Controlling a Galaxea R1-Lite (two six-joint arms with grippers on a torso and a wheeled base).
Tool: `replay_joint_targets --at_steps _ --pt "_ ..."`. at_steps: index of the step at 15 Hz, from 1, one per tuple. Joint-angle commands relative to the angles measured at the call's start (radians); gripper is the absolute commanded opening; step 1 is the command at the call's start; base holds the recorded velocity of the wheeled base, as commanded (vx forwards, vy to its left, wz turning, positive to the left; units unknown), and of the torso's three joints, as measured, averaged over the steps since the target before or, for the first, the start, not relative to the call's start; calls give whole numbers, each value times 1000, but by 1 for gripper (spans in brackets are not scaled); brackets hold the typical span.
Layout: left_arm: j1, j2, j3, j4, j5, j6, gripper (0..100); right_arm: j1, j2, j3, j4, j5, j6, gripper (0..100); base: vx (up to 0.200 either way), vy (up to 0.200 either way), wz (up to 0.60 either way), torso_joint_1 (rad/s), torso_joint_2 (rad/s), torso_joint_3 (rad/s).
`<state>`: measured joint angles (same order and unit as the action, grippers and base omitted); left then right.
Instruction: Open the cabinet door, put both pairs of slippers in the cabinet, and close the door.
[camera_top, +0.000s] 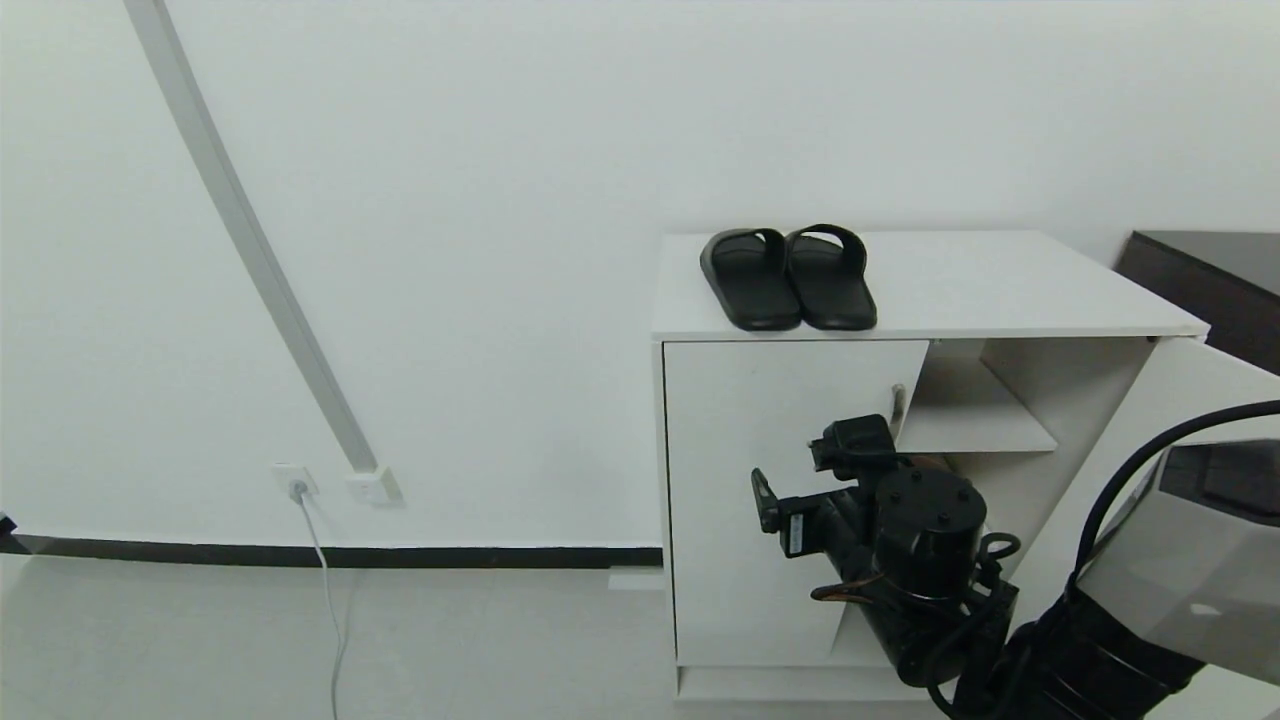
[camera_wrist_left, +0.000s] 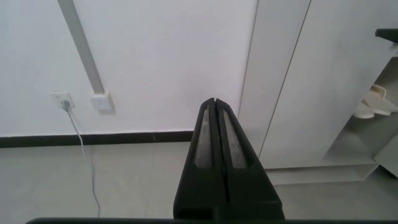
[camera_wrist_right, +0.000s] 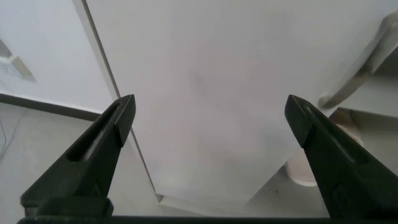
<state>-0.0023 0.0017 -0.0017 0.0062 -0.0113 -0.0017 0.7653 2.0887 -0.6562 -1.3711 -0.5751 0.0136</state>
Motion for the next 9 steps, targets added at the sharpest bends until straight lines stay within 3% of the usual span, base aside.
replay_joint_targets --at_steps 1,9 --pt "1 0 0 0 -1 0 0 0 1 0 0 0 -1 100 0 0 0 198 -510 -320" --pt "-1 0 0 0 -1 0 0 0 2 1 0 0 -7 100 0 0 0 220 -545 -323"
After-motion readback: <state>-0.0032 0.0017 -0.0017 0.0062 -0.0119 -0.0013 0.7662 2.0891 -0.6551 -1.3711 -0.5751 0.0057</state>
